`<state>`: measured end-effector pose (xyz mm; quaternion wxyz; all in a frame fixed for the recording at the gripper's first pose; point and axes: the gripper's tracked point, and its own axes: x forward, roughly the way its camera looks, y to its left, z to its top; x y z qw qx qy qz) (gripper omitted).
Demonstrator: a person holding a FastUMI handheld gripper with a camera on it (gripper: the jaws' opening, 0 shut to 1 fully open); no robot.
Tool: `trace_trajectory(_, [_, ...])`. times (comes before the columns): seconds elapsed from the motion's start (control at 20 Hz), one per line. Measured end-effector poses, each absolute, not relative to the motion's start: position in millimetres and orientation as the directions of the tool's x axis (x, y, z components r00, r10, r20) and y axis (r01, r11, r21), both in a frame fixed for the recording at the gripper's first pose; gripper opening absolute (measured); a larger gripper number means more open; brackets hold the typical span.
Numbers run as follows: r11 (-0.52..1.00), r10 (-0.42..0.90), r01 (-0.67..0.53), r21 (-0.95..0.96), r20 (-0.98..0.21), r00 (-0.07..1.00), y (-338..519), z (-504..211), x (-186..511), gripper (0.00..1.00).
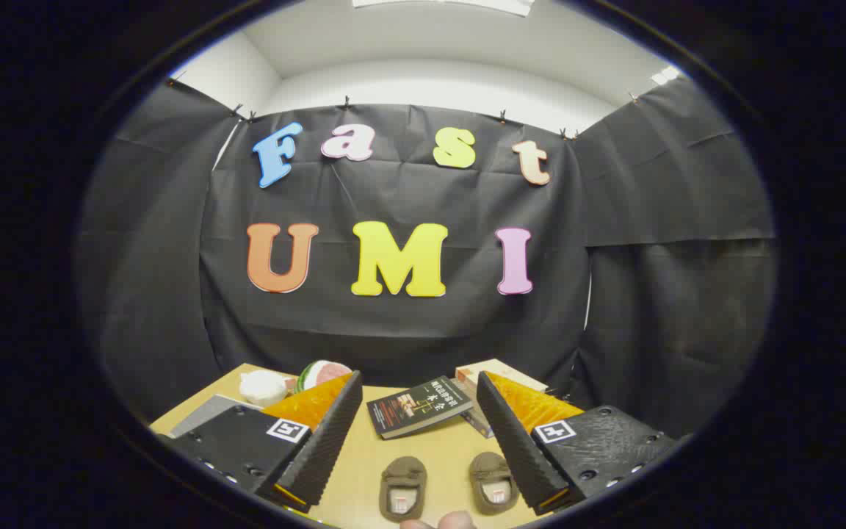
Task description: Open the storage box then place both shoes into the box .Put the left shoe in first, then the right shoe, with the right side of both shoes facing outward in a uniform manner.
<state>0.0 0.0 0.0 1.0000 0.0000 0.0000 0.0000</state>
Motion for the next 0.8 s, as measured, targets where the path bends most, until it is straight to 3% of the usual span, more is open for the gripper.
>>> trace_trajectory(0.8, [0.998,0.060,-0.060,0.008,0.002,0.998,6.8,11.7,-5.1,0.95])
